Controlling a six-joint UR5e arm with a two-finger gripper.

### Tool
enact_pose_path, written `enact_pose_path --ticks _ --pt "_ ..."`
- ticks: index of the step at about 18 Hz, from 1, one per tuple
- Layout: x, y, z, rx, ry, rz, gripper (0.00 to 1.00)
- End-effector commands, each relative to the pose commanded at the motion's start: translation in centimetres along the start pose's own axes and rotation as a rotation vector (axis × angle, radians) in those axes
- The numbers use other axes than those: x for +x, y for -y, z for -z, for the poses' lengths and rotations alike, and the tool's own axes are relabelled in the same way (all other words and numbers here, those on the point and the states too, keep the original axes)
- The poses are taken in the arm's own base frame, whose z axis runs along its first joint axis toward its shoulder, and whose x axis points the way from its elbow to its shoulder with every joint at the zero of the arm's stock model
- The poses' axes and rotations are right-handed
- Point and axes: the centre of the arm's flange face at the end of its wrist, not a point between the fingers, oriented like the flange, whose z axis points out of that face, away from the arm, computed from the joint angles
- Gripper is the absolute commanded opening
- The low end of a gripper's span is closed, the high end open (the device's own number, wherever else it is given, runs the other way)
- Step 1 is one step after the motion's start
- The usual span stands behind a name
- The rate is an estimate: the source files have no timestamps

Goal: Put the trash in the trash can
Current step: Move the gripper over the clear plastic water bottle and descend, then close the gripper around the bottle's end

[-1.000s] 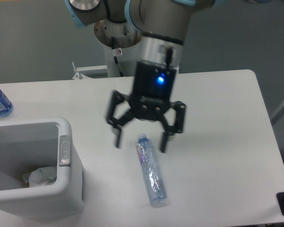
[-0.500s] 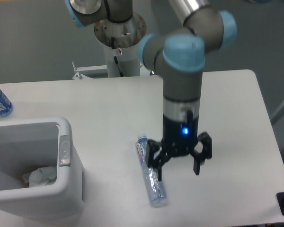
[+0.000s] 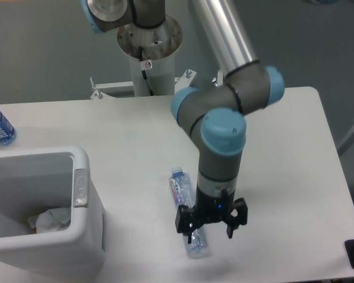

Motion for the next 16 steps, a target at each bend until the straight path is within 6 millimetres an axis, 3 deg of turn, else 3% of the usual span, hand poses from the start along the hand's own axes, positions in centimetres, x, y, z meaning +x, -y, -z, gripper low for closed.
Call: enact_pose_path --ticks 6,16 --pt "0.8 -1.5 -4.7 -0.086 0.043 -0.033 1.00" --pt "1.0 -2.6 -7.3 -0.130 0.048 -0.033 1.00"
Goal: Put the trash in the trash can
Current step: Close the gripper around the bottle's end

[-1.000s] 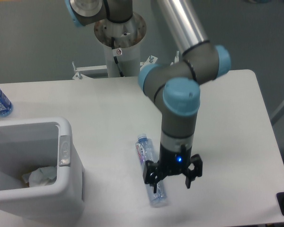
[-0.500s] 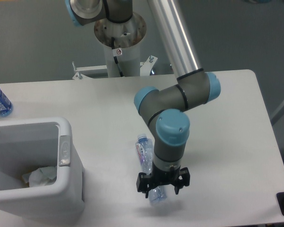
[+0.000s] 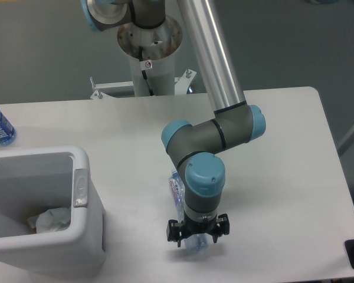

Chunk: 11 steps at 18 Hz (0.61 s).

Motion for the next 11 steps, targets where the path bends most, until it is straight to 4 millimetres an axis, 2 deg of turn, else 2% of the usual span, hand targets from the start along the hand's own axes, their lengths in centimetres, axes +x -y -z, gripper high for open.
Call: enact_pose_path --ticks 7,8,11 --pt "0.02 -0.24 -0.57 -0.017 0.028 -0.005 1.00" --pt "0.00 -0.29 -0.61 -0.018 0.031 -0.005 0.99" --pt "-0.08 -0.37 -0.67 -0.022 0.039 -0.005 0.84"
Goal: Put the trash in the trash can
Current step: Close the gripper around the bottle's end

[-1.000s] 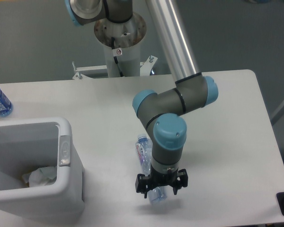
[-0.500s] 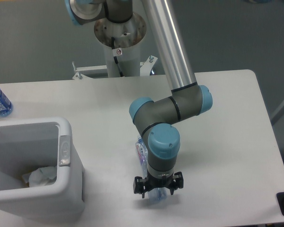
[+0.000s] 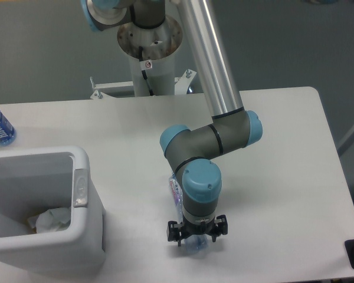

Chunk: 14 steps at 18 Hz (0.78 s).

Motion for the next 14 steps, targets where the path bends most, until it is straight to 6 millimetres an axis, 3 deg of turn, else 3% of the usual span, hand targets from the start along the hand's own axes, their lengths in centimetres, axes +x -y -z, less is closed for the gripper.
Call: enact_pose_path --ticks 11,14 --pt "0.01 -0.38 -0.33 -0.015 0.026 -0.003 0.76" --pt "0.12 -0.35 -0.23 -0.013 0.026 -0.003 0.66"
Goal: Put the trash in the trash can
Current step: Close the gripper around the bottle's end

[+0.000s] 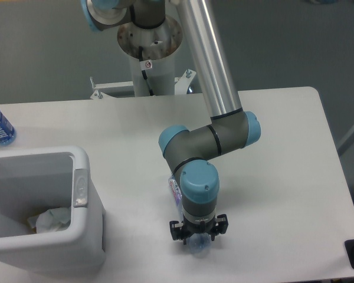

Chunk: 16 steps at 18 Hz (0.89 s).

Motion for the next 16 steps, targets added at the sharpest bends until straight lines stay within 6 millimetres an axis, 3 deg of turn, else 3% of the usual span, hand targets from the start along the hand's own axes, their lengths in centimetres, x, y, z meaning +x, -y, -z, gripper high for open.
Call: enact_pose_path --ticks 16 --pt "-0.02 0.13 0.70 0.009 0.002 -0.005 0.58"
